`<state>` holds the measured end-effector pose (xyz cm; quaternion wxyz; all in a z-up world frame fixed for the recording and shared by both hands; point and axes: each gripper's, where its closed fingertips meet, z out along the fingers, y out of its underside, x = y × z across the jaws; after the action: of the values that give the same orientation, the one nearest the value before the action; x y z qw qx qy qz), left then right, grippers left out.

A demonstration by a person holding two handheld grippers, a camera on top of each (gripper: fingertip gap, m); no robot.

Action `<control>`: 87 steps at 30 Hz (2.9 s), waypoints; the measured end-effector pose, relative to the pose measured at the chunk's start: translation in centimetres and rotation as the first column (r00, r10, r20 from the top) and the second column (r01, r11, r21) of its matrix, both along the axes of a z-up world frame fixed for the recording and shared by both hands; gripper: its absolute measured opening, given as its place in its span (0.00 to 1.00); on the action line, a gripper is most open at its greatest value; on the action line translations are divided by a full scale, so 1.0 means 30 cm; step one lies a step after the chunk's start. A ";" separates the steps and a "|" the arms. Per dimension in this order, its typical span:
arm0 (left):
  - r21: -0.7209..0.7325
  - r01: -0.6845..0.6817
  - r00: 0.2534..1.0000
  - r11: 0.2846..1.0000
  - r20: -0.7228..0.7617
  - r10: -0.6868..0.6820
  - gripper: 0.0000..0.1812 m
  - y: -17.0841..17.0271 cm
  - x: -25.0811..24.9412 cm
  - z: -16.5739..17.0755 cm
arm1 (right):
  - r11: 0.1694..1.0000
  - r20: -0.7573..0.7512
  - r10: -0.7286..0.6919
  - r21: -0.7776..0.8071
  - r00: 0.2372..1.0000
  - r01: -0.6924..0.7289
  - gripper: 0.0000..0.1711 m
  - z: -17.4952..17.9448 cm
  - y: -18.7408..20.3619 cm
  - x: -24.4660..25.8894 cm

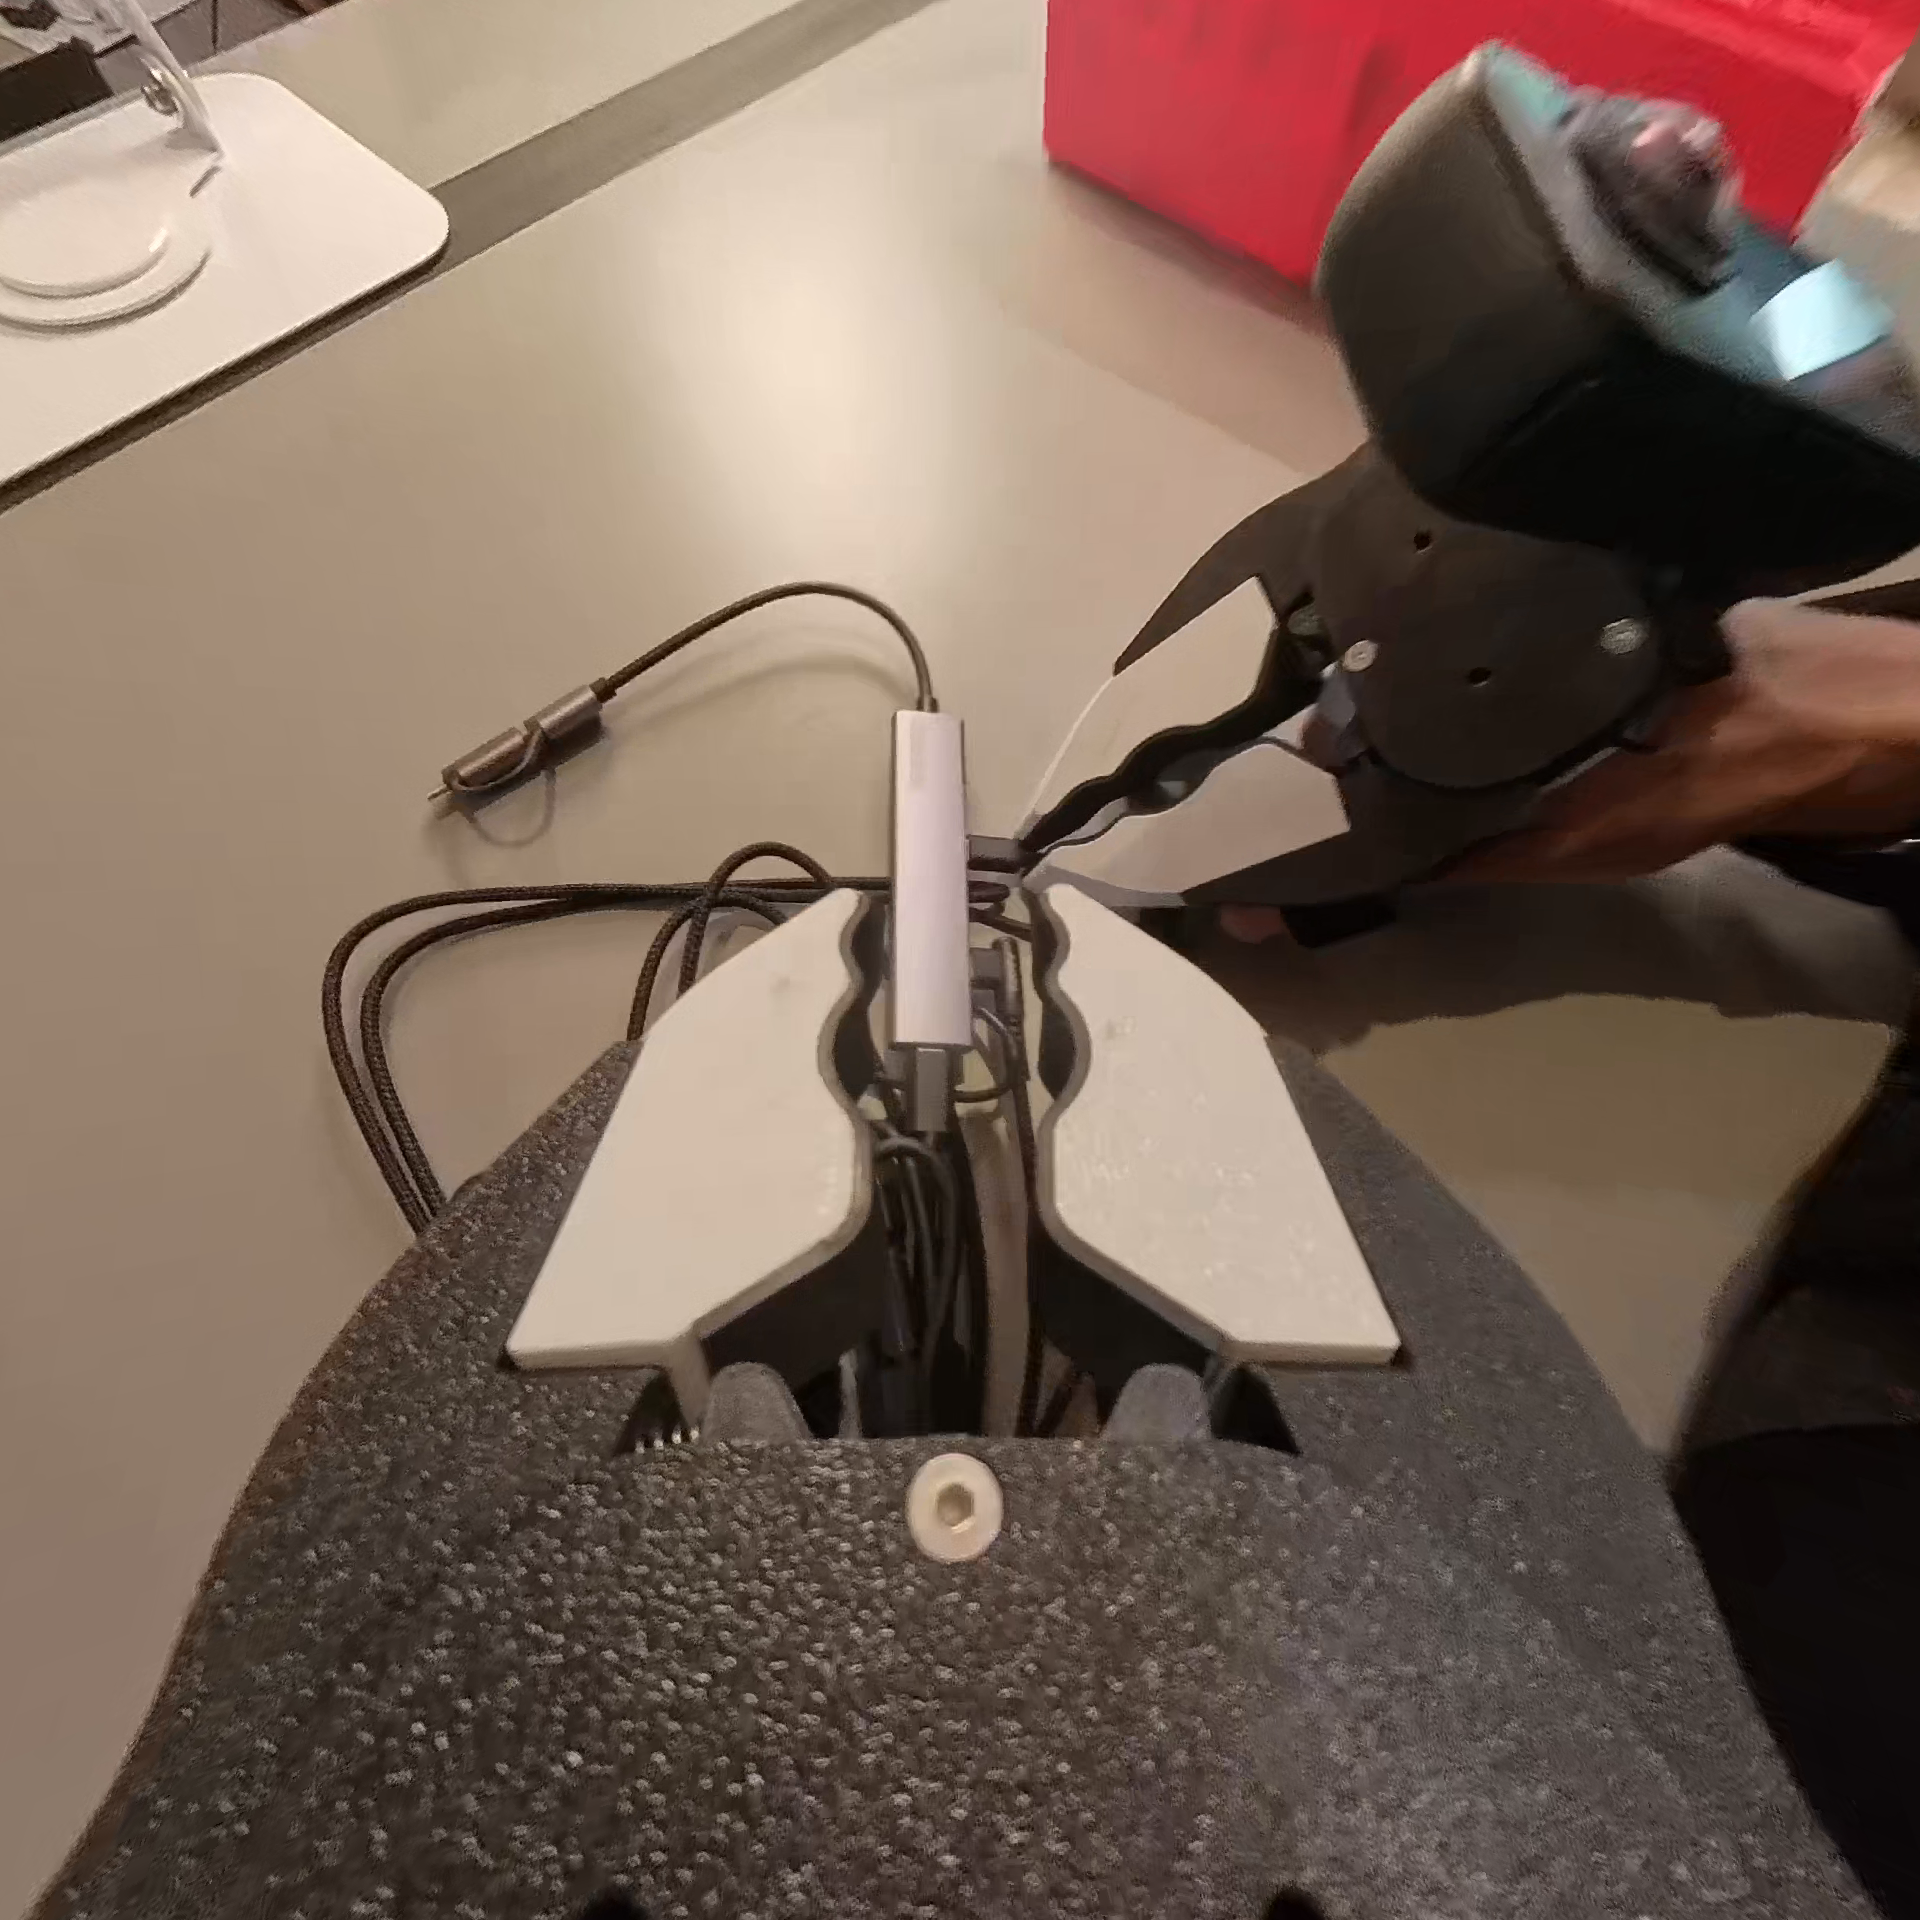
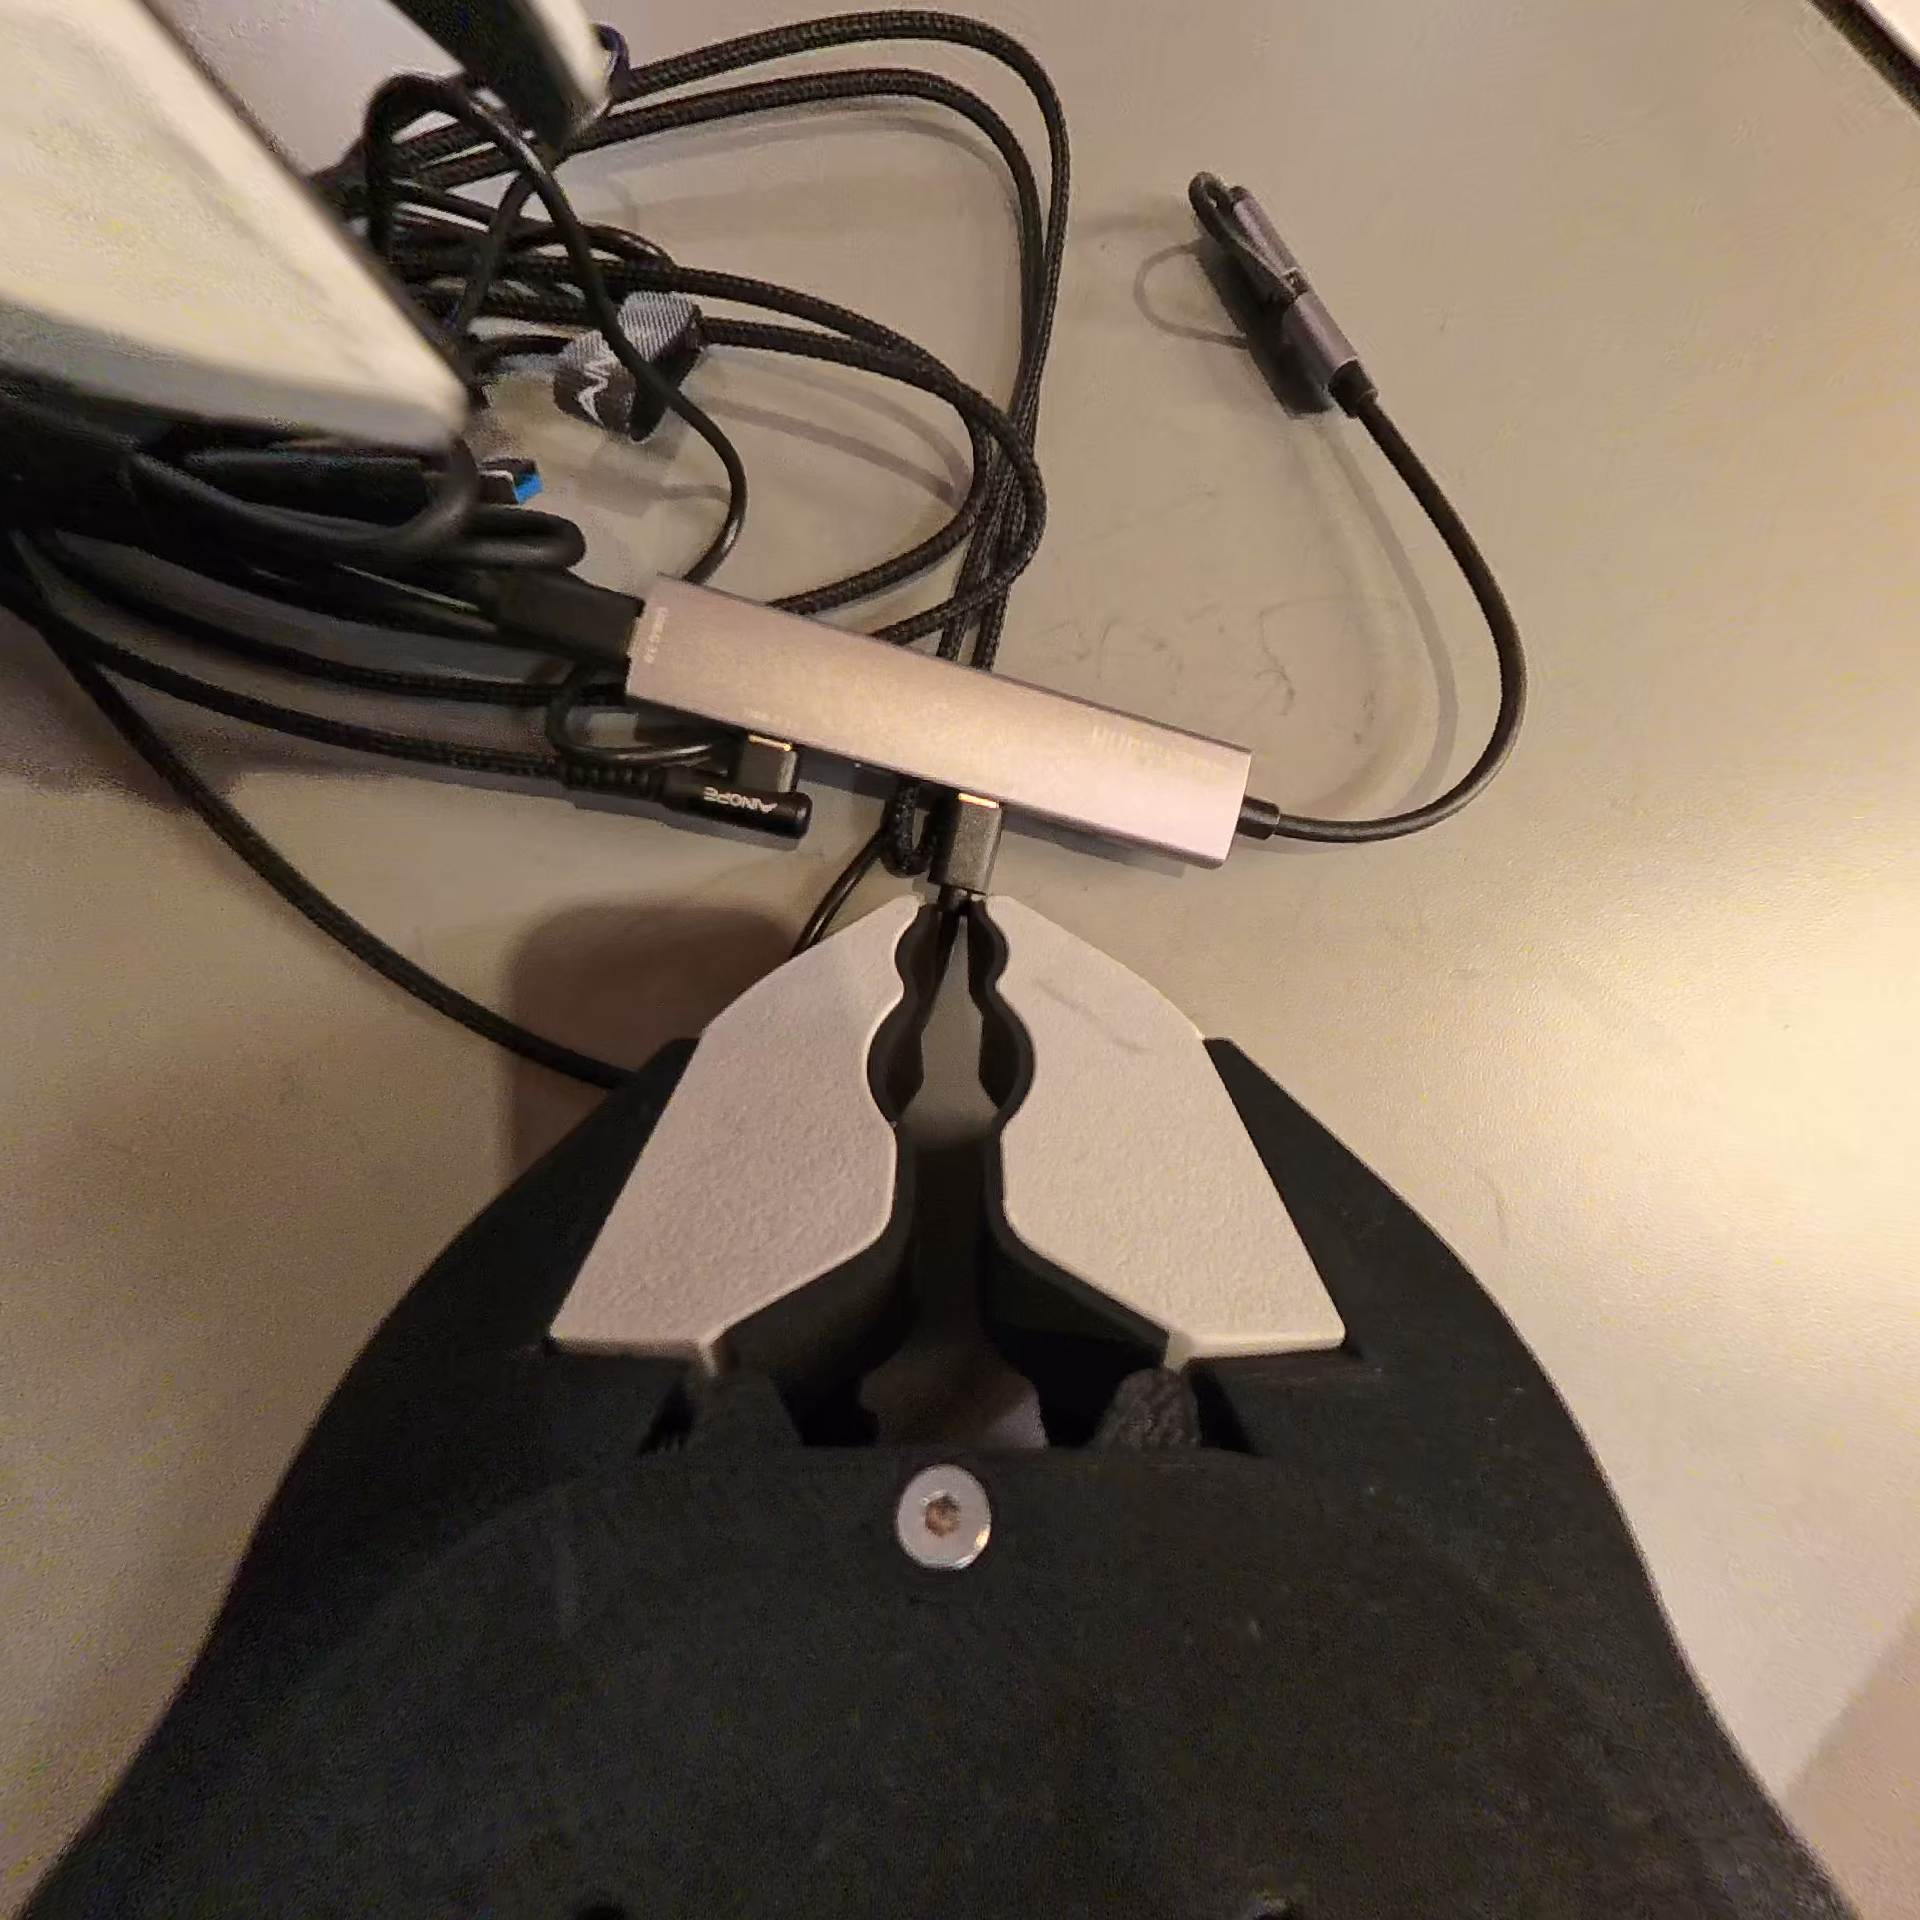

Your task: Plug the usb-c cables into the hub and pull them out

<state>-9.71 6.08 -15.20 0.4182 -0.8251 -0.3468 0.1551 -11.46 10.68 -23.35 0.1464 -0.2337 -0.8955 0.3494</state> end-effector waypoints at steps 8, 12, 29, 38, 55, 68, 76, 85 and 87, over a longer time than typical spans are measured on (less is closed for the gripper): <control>-0.336 -0.056 0.998 0.940 -0.024 0.050 0.22 -0.002 -0.084 -0.169 | 1.000 -0.008 0.008 0.001 1.000 -0.008 0.03 0.001 0.004 0.005; -0.308 -0.058 0.997 0.950 -0.073 0.038 0.25 0.026 -0.087 -0.103 | 0.999 -0.075 0.033 -0.016 0.997 -0.034 0.02 0.026 0.006 0.018; 0.217 0.306 0.856 0.927 0.364 -0.368 0.25 0.143 0.057 0.002 | 0.899 -0.590 0.193 -0.214 0.784 -0.382 0.02 0.302 0.078 0.153; 0.468 0.298 0.801 0.832 0.353 -0.485 0.07 0.247 0.127 -0.007 | 0.926 -0.625 0.145 -0.188 0.767 -0.329 0.03 0.283 0.112 0.149; 0.568 0.077 0.873 0.819 0.358 -0.331 0.06 0.242 0.158 -0.079 | 0.940 -0.576 0.156 -0.162 0.802 -0.299 0.10 0.233 0.077 0.174; 0.585 0.074 0.875 0.808 0.350 -0.334 0.06 0.260 0.185 -0.075 | 0.939 -0.585 0.216 -0.095 0.782 -0.331 0.10 0.206 0.071 0.202; 0.499 0.104 0.879 0.860 0.359 -0.315 0.07 0.252 0.210 -0.098 | 0.922 -0.580 0.289 -0.043 0.761 -0.384 0.07 0.183 0.070 0.239; 0.528 0.083 0.902 0.845 0.321 -0.288 0.05 0.285 0.198 -0.061 | 0.937 -0.573 0.210 -0.115 0.793 -0.331 0.07 0.214 0.100 0.236; 0.565 0.082 0.897 0.821 0.317 -0.307 0.05 0.289 0.201 -0.036 | 0.936 -0.572 0.177 -0.153 0.801 -0.317 0.07 0.239 0.106 0.241</control>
<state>-3.67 14.73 -16.29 0.5678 -0.7199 -0.3649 -0.1621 -4.23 13.85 -16.18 0.3205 -0.0200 -0.7889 0.5240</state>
